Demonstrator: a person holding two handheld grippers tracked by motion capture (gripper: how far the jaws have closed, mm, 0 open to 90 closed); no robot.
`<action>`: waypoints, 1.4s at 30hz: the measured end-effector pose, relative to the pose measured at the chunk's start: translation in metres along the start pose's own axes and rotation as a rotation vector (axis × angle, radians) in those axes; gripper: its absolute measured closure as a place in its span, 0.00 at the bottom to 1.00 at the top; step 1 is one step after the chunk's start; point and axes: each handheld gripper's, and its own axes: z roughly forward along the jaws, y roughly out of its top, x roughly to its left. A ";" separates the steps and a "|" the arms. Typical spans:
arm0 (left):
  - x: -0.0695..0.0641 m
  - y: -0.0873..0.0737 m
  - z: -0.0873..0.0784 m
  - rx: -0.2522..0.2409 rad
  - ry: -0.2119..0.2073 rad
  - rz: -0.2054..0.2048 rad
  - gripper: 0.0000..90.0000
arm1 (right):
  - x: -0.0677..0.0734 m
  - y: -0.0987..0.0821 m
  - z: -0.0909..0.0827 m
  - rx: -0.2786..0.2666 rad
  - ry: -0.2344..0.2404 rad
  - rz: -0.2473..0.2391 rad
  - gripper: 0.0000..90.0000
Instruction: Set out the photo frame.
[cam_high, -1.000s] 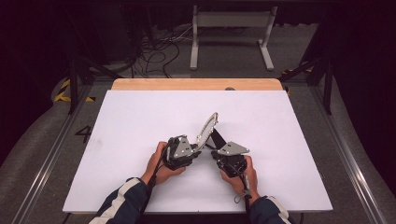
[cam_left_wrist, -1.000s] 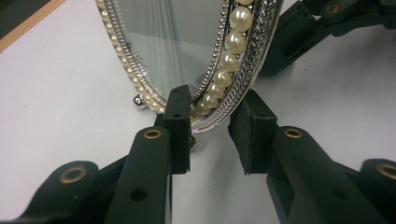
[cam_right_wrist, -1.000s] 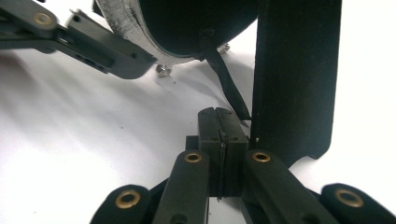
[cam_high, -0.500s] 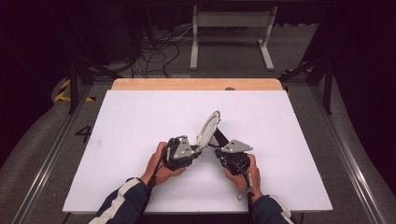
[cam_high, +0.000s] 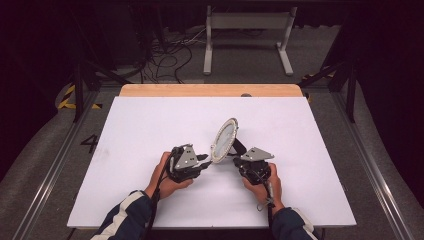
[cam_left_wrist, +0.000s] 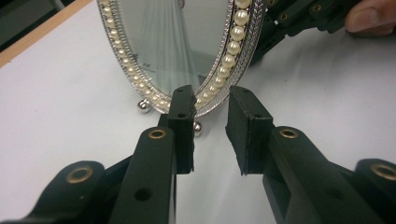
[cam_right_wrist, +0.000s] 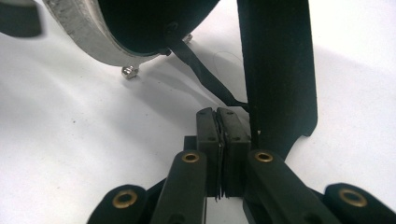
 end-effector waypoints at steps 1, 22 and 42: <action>0.001 -0.002 -0.004 -0.002 0.000 -0.002 0.78 | 0.000 0.000 0.000 0.000 0.000 0.002 0.99; -0.001 -0.068 -0.084 0.052 0.134 -0.071 0.56 | -0.014 0.002 -0.006 -0.037 -0.011 0.024 1.00; -0.007 -0.090 -0.107 0.092 0.223 -0.131 0.24 | 0.023 0.013 0.001 -0.086 0.038 0.115 0.60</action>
